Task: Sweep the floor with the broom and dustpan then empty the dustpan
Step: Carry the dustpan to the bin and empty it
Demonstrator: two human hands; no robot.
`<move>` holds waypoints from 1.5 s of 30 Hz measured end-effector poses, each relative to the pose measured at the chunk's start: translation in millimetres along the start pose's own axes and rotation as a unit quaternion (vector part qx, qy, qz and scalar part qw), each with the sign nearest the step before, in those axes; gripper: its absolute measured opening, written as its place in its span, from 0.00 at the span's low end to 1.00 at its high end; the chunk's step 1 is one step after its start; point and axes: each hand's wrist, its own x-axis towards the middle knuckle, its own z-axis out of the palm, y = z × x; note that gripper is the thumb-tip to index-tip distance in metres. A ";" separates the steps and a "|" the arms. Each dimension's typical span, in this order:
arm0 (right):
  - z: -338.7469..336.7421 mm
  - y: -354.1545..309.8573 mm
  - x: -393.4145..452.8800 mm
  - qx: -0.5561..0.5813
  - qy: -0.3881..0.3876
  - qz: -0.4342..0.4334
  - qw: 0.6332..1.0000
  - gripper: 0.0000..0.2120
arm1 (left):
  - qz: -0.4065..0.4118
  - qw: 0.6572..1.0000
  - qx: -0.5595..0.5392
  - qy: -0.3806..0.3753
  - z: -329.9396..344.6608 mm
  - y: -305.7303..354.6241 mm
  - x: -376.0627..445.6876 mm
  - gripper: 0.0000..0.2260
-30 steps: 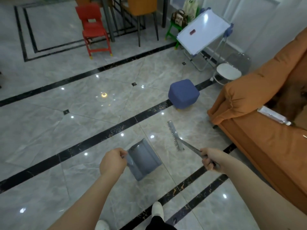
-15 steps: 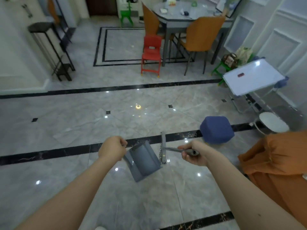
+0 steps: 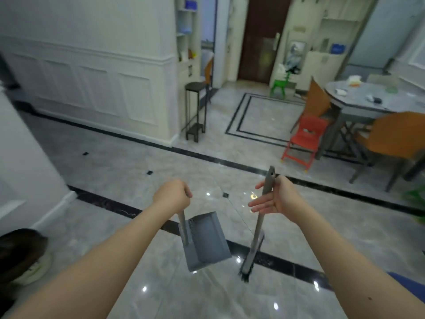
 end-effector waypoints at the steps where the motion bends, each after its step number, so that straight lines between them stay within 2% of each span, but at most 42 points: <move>1: 17.9 -13.4 6.3 -0.010 -0.010 -0.007 1.000 0.20 | -0.005 1.000 0.002 0.006 -14.6 -12.1 6.1 0.10; 4: 73.1 -51.8 25.9 -0.071 -0.040 -0.036 0.996 0.12 | -0.025 0.999 -0.008 0.032 -58.7 -52.8 23.1 0.12; 6: 110.4 -72.2 36.9 -0.116 -0.067 -0.065 0.989 0.05 | -0.043 0.998 -0.007 0.050 -86.7 -81.3 30.4 0.09; 7: 134.2 -81.0 43.6 -0.131 -0.082 -0.081 0.985 0.04 | -0.055 0.996 -0.006 0.064 -102.1 -99.6 32.3 0.09; 9: 169.4 -94.4 51.9 -0.163 -0.092 -0.116 0.976 0.12 | -0.079 0.993 0.002 0.090 -125.7 -124.0 33.9 0.08; 13: 247.2 -115.0 66.6 -0.209 -0.122 -0.129 0.962 0.19 | -0.136 0.982 -0.011 0.129 -165.9 -176.0 32.8 0.08; 17: 322.1 -131.2 92.7 -0.278 -0.161 -0.147 0.935 0.19 | -0.184 0.969 -0.018 0.164 -197.8 -228.0 32.6 0.10; 23: 427.1 -163.9 139.3 -0.364 -0.243 -0.197 0.877 0.18 | -0.282 0.937 -0.030 0.204 -236.0 -296.7 32.5 0.09; 27: 495.7 -184.0 163.0 -0.424 -0.298 -0.250 0.818 0.16 | -0.349 0.906 -0.031 0.236 -258.4 -332.1 27.7 0.11; 31: 552.4 -204.6 185.0 -0.473 -0.350 -0.280 0.758 0.15 | -0.417 0.867 -0.038 0.271 -277.0 -356.4 28.7 0.09; 37: 621.4 -221.9 231.9 -0.493 -0.415 -0.262 0.718 0.12 | -0.486 0.817 -0.025 0.310 -294.7 -376.6 34.1 0.07; 45: 717.8 -227.5 261.1 -0.502 -0.465 -0.268 0.679 0.09 | -0.517 0.796 0.007 0.316 -306.2 -424.2 69.6 0.07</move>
